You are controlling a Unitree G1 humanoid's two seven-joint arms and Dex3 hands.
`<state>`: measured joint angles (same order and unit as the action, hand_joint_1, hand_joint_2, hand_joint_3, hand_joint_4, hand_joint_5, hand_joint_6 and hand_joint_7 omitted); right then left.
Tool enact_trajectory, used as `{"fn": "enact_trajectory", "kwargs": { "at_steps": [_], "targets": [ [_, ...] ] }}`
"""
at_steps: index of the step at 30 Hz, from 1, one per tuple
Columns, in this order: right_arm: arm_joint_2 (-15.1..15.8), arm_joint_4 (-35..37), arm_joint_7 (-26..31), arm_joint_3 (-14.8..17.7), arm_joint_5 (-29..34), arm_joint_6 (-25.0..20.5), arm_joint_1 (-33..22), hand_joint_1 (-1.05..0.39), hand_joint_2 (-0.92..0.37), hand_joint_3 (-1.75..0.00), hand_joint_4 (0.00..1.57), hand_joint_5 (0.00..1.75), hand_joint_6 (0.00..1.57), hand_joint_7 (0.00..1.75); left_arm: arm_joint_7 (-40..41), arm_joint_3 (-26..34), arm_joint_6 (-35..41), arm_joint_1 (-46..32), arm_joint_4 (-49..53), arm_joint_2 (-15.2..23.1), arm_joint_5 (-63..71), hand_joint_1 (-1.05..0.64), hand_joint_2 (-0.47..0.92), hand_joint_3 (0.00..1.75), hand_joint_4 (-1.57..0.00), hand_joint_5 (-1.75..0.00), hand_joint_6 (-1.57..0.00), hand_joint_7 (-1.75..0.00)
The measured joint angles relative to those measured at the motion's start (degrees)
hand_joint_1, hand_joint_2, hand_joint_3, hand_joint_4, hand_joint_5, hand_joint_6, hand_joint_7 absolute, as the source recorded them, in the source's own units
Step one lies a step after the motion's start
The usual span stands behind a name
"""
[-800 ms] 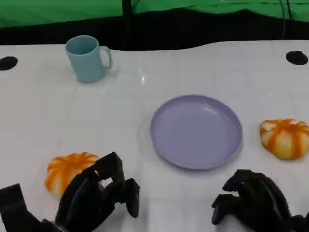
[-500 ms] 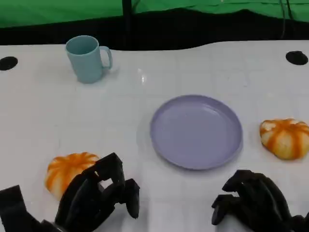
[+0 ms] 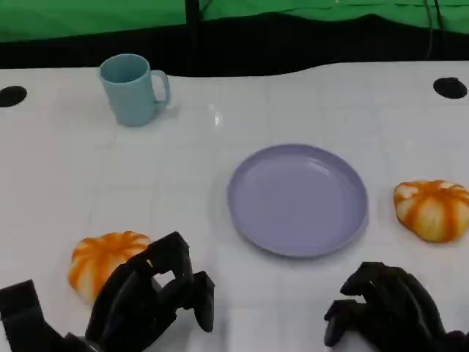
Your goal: Grasp the bread from the table and place it into the plate.
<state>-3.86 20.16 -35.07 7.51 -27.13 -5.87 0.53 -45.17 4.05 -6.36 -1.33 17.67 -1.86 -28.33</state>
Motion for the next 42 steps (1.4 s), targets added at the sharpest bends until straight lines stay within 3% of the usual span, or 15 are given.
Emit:
{"fn": "enact_trajectory", "kwargs": {
  "at_steps": [3, 5, 10, 12, 15, 22, 27, 30, 35, 37, 42],
  "targets": [
    [0.0, 0.3, 0.0, 0.0, 0.0, 0.1, 0.0, -1.05, -0.72, 0.00, 1.57, 0.74, 1.57, 0.38, 0.3, 0.0, -0.2, 0.0, 0.0, 0.0, 1.0, -0.70, 0.92, 0.21, -0.78, -1.75, -0.56, -1.71],
    [0.0, 0.3, -0.2, -0.1, 0.0, 0.3, 0.0, -1.05, -0.72, 0.00, 1.57, 0.74, 1.57, 0.38, 0.3, 0.0, -1.2, 0.0, -0.1, 0.2, 1.6, -0.72, 0.92, 0.23, -0.69, -1.75, -0.52, -1.59],
    [0.0, -0.1, -0.3, -0.3, 0.1, 0.7, -0.4, -1.05, -0.72, 0.00, 1.57, 0.75, 1.57, 0.38, 0.2, 0.0, -4.2, 0.0, -0.8, 1.3, 3.0, -0.75, 0.92, 0.20, -0.53, -1.54, -0.65, -0.82],
    [-0.1, -0.4, -0.3, -0.4, 0.1, 0.7, -0.6, -1.05, -0.73, 0.00, 1.57, 0.74, 1.57, 0.37, 0.0, 0.1, -4.3, 0.0, -1.6, 2.3, 3.1, -0.74, 0.92, 0.22, -0.50, -1.42, -0.63, -0.61],
    [-0.1, -0.5, -0.3, -0.4, 0.1, 0.7, -0.7, -1.05, -0.72, 0.00, 1.57, 0.74, 1.57, 0.37, 0.6, 0.1, -5.7, 0.2, -4.5, 4.6, 5.5, -0.72, 0.92, 0.24, -0.50, -1.28, -0.61, -0.46],
    [-0.3, -1.5, -0.2, -0.4, 0.0, 0.4, -0.9, -1.05, -0.73, -0.01, 1.57, 0.74, 1.57, 0.36, 4.3, 0.1, -9.1, 0.6, -8.4, 8.8, 11.4, -0.69, 0.92, 0.24, -0.48, -0.97, -0.57, -0.23],
    [-0.3, -2.0, -0.1, -0.4, 0.0, 0.3, -1.0, -1.05, -0.73, 0.00, 1.57, 0.74, 1.57, 0.37, 8.3, -0.3, -7.3, 0.5, -16.3, 16.8, 22.1, -0.69, 0.92, 0.16, -0.39, -0.78, -0.54, -0.11],
    [-0.3, -2.4, 0.2, -0.5, 0.0, 0.0, -1.1, -1.05, -0.74, -0.01, 1.57, 0.75, 1.57, 0.37, 12.2, -0.2, -6.9, 0.1, -21.3, 21.1, 31.0, -0.66, 0.92, 0.12, -0.45, -0.57, -0.56, -0.03],
    [-0.3, -2.4, 0.3, -0.6, 0.1, -0.1, -1.0, -1.04, -0.74, -0.01, 1.57, 0.75, 1.57, 0.38, 16.7, 0.0, -6.5, -0.3, -26.2, 24.8, 38.2, -0.65, 0.92, 0.11, -0.47, -0.51, -0.56, -0.01],
    [-0.4, -2.4, 0.3, -0.6, 0.1, -0.1, -1.0, -1.05, -0.72, 0.00, 1.57, 0.75, 1.57, 0.38, 17.4, -0.3, -5.8, -1.1, -27.5, 25.6, 41.4, -0.70, 0.92, 0.15, -0.49, -0.30, -0.45, -0.01],
    [-0.9, -2.4, 0.8, -0.6, 0.1, -0.4, -1.0, -1.05, -0.73, -0.01, 1.56, 0.75, 1.57, 0.37, 17.7, -0.4, -0.2, -2.2, -37.8, 33.6, 61.7, -0.68, 0.92, 0.08, -0.50, -0.15, -0.38, 0.00]
  ]
}}
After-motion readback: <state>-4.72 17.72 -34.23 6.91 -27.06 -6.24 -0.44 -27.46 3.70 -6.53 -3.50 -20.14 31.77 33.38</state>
